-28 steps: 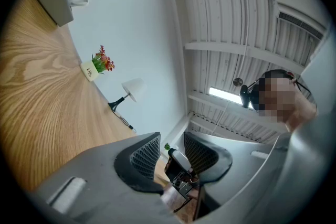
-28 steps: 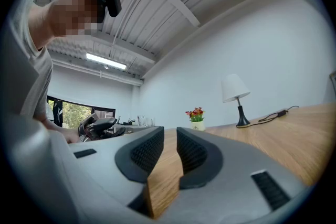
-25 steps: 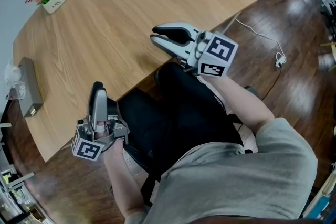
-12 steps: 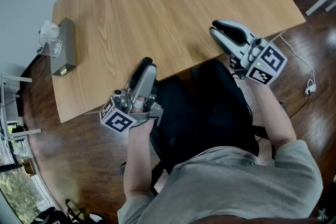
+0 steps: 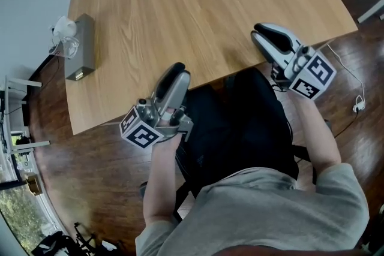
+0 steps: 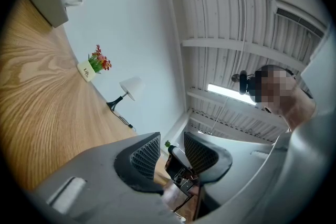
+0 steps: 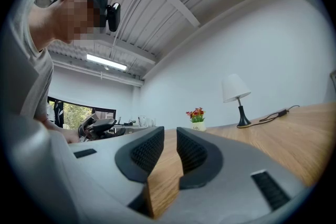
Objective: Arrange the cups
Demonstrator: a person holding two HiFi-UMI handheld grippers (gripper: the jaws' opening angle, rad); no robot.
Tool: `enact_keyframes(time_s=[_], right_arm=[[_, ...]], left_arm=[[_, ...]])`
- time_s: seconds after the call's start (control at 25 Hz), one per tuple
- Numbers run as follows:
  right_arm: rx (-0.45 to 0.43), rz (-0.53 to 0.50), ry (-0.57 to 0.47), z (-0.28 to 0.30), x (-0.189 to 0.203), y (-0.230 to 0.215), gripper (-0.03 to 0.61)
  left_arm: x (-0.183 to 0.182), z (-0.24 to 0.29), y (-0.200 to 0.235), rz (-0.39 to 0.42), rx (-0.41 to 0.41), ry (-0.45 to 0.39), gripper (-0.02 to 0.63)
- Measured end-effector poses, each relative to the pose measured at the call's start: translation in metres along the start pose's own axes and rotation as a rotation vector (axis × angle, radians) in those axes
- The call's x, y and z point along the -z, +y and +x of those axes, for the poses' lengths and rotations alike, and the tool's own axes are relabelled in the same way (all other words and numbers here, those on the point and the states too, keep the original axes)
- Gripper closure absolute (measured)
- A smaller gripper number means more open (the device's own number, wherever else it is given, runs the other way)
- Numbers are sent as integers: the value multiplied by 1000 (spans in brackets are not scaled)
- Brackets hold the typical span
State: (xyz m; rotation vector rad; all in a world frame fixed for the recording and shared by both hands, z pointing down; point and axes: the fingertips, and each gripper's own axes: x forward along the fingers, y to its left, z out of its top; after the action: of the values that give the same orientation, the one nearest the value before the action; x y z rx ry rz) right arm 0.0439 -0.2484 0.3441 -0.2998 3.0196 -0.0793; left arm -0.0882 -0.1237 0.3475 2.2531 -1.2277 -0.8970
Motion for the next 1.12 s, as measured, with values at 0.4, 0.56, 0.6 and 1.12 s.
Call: enact_keyframes(time_s=[0.4, 0.56, 0.6, 1.12], right_arm=[[-28, -16, -12, 12, 7, 8, 506], [-24, -12, 6, 8, 7, 7, 506], [-24, -11, 7, 8, 7, 8, 506], [-33, -7, 8, 10, 7, 10, 506]], left_arm=[[-5, -7, 1, 56, -14, 19, 471], [-1, -3, 1, 38, -9, 23, 471], [-1, -3, 1, 36, -8, 23, 471], [1, -3, 1, 89, -23, 53, 471]])
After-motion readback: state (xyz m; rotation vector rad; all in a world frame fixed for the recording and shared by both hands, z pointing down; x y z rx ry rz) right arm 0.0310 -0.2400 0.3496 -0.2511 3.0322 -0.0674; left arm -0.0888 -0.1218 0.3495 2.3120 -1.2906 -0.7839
